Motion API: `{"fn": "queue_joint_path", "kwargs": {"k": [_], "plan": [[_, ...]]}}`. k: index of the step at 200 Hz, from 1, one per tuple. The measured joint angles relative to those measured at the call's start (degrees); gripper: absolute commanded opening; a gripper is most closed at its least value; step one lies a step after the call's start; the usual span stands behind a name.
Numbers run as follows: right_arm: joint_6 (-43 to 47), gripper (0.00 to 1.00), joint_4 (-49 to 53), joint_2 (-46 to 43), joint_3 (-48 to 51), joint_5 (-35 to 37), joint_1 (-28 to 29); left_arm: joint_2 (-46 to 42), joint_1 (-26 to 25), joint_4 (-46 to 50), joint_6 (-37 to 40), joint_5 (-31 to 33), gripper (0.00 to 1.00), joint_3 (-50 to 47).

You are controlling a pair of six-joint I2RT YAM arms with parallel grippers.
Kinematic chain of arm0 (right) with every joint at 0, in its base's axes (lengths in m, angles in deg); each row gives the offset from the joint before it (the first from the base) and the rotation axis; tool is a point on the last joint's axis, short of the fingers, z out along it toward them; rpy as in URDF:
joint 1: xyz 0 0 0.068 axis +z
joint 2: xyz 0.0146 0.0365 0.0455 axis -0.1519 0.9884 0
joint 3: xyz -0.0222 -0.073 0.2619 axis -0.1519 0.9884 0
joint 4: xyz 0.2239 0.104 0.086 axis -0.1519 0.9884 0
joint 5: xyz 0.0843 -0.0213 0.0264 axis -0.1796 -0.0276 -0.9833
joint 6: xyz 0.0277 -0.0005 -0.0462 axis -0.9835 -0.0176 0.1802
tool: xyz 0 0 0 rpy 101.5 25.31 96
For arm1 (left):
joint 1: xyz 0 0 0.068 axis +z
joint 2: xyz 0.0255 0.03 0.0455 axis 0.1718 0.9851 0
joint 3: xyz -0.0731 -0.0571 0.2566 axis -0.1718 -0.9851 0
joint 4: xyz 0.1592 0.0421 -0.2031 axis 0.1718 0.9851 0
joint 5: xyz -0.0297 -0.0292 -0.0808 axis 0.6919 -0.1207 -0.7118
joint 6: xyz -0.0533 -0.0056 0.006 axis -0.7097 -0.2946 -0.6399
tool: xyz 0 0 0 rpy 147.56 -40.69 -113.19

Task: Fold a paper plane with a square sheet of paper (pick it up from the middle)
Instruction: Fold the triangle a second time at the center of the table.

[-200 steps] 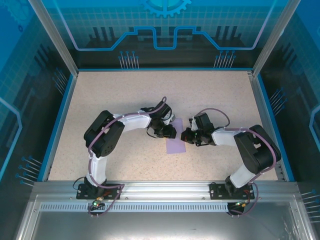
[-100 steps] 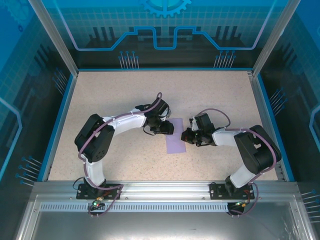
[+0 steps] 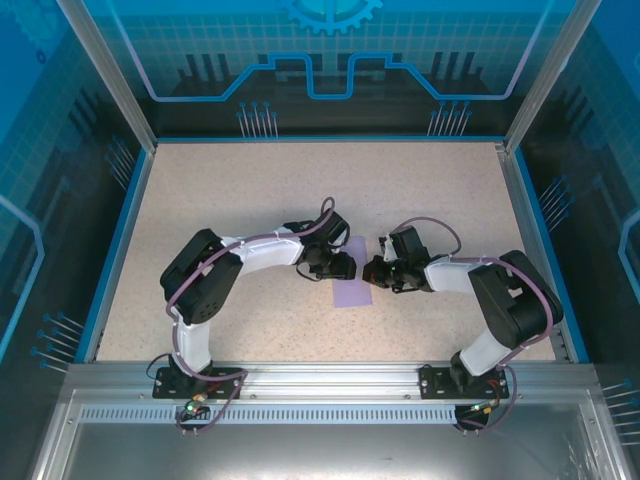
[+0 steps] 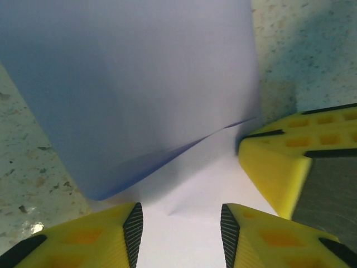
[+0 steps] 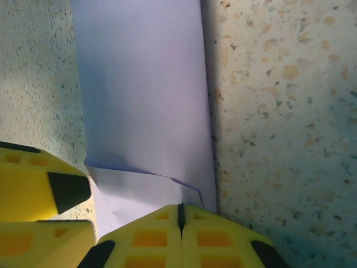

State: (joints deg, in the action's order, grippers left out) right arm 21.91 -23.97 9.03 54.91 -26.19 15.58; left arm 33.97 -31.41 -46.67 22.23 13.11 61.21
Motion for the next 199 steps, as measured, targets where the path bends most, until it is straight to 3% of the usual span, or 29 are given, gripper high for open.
{"fn": "queue_joint_path", "kwargs": {"k": [118, 199], "plan": [[3.8, 0.17, 7.0, -7.2, 0.0, 2.6, 0.4, 1.4, 0.0, -0.4, -1.3, 1.1, 0.44, 0.0], [5.4, 0.14, 8.2, -4.9, 0.5, 3.2, 2.1, -1.6, -0.1, -0.4, -4.0, 2.0, 0.5, -0.7]]}}
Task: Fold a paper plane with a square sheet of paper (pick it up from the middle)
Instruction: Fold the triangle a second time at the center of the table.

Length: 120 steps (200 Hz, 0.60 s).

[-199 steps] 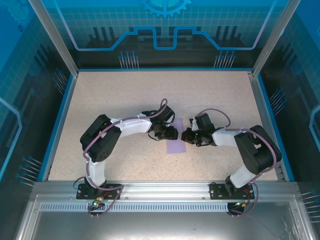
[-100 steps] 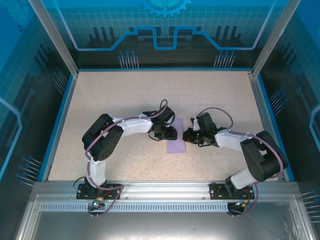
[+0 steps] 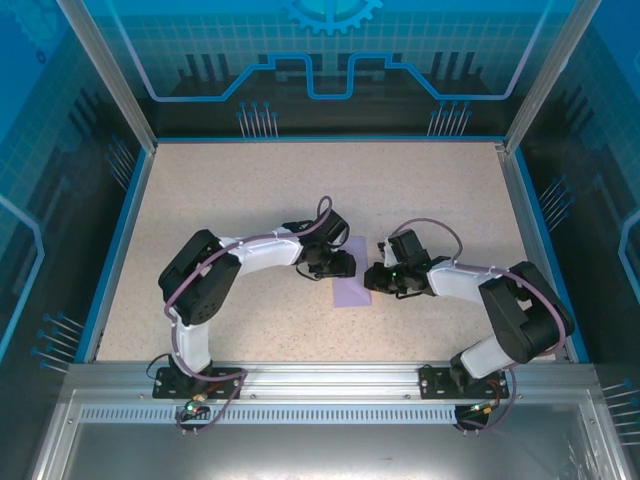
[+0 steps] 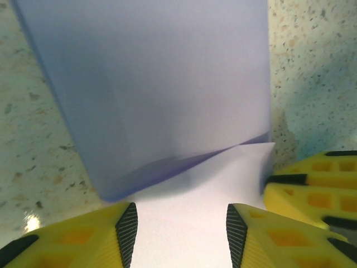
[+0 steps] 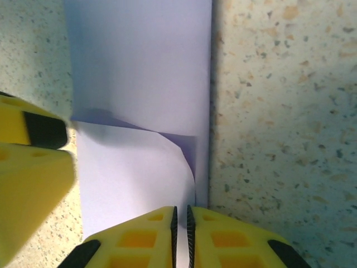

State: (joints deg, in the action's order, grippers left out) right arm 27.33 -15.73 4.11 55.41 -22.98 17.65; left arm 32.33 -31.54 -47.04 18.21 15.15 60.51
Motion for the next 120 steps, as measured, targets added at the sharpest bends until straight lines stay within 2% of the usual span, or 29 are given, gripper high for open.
{"fn": "queue_joint_path", "kwargs": {"k": [66, 120], "plan": [[0.8, 0.08, 0.6, 0.2, 0.2, 0.9, 0.3, -4.7, -2.5, -4.7, -10.6, 1.3, 0.53, -7.9], [0.8, 0.05, -0.9, -0.3, 1.3, 1.0, 0.3, -4.8, -4.7, -14.5, -18.8, 2.4, 0.52, -12.2]]}}
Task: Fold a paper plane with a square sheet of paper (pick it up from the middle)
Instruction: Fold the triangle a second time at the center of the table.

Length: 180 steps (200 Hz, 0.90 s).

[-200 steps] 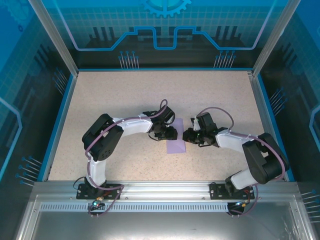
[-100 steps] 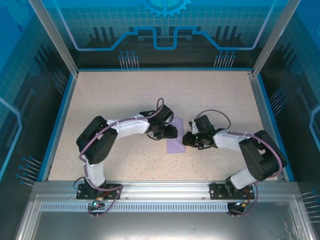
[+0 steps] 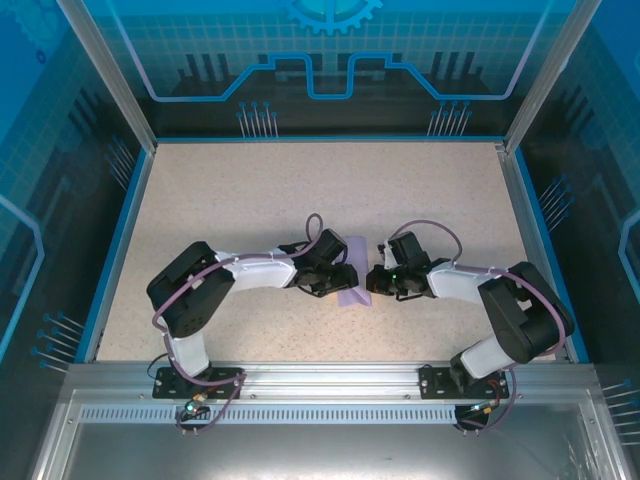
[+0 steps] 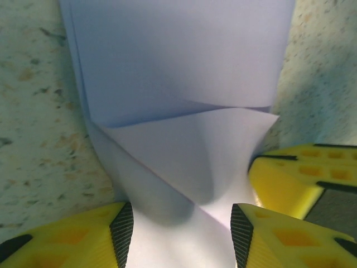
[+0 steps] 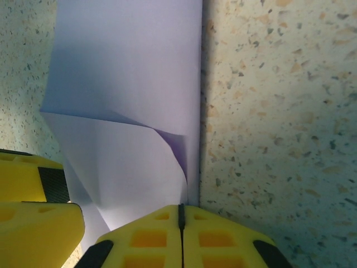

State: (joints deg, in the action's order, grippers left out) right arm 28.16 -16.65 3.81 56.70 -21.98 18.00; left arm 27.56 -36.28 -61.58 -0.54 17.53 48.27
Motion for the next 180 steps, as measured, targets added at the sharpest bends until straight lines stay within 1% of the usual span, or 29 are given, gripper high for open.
{"fn": "queue_joint_path", "kwargs": {"k": [22, 50, 77, 120, 132, 180], "plan": [[0.0, 0.04, -1.1, -0.4, 0.8, 0.0, 0.0, 0.2, -0.2, -2.1, -1.7, 0.0, 0.52, -0.4], [0.0, 0.04, -2.6, -0.8, 1.8, 0.0, 0.0, 0.2, -0.3, -2.4, -2.4, 0.2, 0.52, -0.4], [0.0, 0.03, -3.7, -1.0, 2.4, 0.0, -0.1, -0.2, -0.3, 0.4, -1.8, 2.0, 0.53, 0.1], [0.0, 0.03, -4.7, -1.1, 3.0, -0.2, -0.2, -1.6, -0.3, 6.4, 1.5, 6.3, 0.53, 3.4], [-0.1, 0.03, -4.9, -1.1, 3.1, -0.2, -0.2, -2.2, -0.1, 6.6, 2.0, 6.9, 0.56, 3.5], [-0.2, 0.02, -5.0, -1.1, 3.1, -0.2, -0.2, -1.9, 0.0, 5.3, 1.3, 6.4, 0.56, 3.5]]}}
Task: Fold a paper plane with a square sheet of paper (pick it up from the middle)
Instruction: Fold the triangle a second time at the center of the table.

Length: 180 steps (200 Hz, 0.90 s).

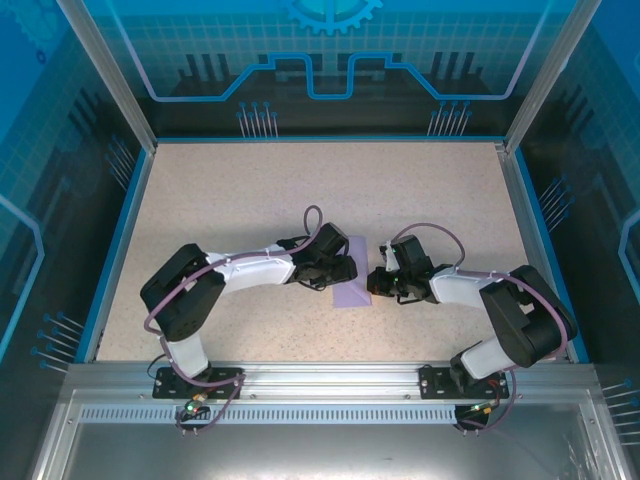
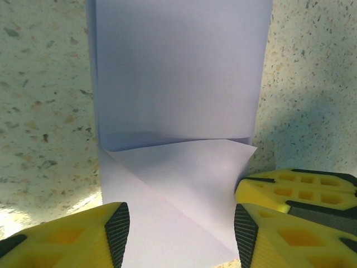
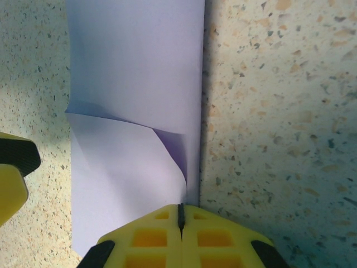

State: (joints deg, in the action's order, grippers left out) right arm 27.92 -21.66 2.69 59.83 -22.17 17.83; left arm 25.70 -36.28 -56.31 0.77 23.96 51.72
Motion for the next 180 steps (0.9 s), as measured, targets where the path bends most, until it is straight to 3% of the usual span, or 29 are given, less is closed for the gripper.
{"fn": "queue_joint_path", "kwargs": {"k": [180], "plan": [[-1.3, 0.0, -4.9, 0.7, 2.3, -3.1, -1.6, 4.0, 0.1, -3.1, -2.3, -1.3, 0.56, 1.0]]}}
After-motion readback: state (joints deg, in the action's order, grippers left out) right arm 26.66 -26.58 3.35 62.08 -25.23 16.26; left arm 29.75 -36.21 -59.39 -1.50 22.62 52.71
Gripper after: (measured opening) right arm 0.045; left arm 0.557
